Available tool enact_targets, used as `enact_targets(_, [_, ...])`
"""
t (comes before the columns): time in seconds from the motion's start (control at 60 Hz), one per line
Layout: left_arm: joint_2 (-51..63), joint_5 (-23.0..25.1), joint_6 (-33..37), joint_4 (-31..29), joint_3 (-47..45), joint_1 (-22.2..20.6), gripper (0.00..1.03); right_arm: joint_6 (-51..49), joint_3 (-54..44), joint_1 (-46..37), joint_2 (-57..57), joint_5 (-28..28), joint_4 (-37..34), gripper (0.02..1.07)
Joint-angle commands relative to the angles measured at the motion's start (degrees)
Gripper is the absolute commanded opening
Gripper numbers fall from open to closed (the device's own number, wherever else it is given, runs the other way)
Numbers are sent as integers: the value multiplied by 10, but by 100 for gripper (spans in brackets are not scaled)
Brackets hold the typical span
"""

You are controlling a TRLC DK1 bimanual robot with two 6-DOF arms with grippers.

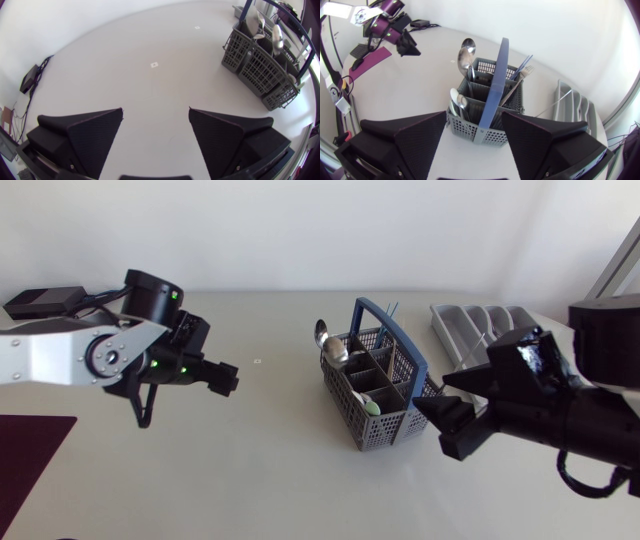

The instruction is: Sort the cutlery from the basket into the organizer compartments.

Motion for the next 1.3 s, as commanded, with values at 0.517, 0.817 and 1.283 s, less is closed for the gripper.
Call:
enact_targets(0.517, [365, 284, -61, 31, 381, -10, 4, -141, -149, -100, -34, -108, 26, 8])
enact_targets(0.817, [509, 434, -135, -16, 563, -29, 4, -169, -190, -109, 102, -88, 207, 8])
enact_targets(1.283, [532, 584, 44, -258, 601, -38, 4, -177, -167, -183, 290, -99, 410, 8])
